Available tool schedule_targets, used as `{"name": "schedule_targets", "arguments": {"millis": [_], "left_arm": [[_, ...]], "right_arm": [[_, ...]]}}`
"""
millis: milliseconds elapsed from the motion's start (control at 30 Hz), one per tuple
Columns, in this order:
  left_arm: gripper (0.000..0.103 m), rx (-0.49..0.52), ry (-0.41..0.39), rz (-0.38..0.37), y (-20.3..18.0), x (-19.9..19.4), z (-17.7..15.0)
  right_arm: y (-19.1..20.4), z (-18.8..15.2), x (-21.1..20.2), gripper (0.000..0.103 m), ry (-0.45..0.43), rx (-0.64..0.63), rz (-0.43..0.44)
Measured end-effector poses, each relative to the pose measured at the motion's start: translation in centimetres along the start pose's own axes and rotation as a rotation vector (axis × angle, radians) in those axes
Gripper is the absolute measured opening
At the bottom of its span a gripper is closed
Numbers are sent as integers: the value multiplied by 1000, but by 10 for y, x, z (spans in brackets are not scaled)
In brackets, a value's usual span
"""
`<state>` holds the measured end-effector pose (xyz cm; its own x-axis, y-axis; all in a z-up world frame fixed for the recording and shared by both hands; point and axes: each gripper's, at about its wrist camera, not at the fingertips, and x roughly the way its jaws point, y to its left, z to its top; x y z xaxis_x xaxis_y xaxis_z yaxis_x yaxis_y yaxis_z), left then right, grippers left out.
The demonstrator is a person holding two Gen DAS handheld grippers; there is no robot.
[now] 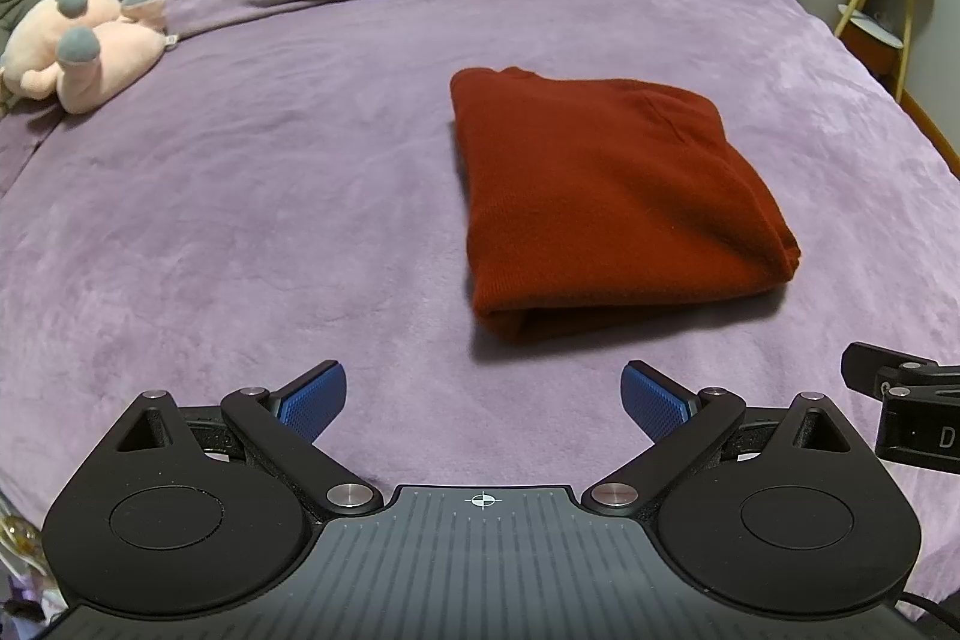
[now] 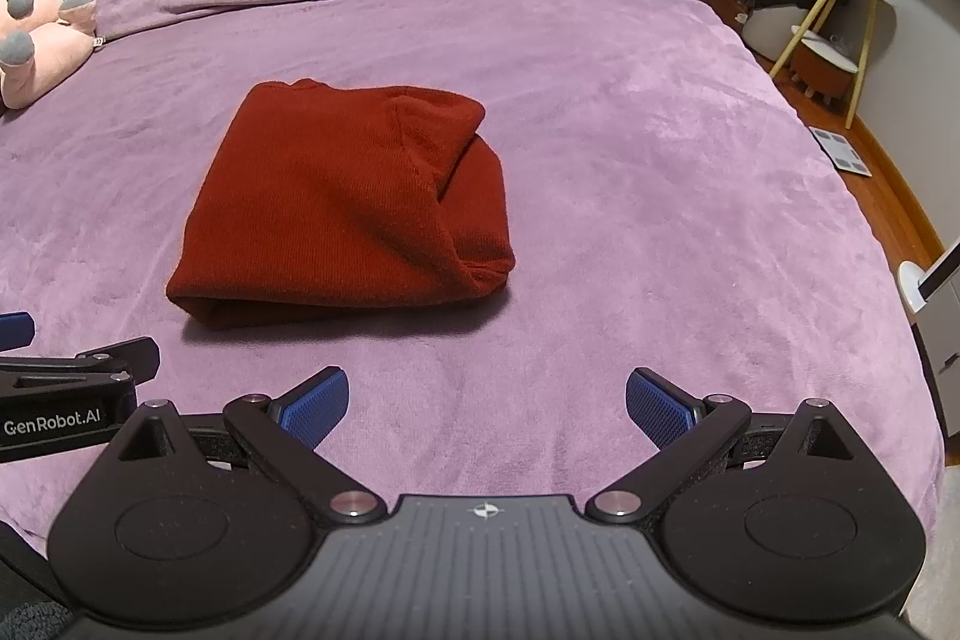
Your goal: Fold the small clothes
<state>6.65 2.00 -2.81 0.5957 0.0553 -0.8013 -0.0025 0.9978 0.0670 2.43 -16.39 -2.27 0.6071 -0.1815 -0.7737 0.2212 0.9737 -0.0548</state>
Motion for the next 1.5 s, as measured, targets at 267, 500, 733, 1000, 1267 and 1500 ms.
{"name": "schedule_targets", "arguments": {"millis": [267,500,733,1000,1267,1500], "left_arm": [[101,-2,1,-1,0,0,0],[101,4,7,-3,1,1,0],[101,7,7,-4,1,1,1],[101,11,5,-4,1,0,2],[101,10,4,-6,2,0,3],[101,8,0,-5,3,-1,5]], "right_arm": [[1,-1,-1,99,-3,3,-3],[2,-1,-3,99,-2,8,-3],[2,-1,-5,99,-4,7,-2],[3,0,-5,99,-4,4,-6],[1,0,-4,99,-1,6,-3],[1,0,-4,99,-1,5,-3]]}}
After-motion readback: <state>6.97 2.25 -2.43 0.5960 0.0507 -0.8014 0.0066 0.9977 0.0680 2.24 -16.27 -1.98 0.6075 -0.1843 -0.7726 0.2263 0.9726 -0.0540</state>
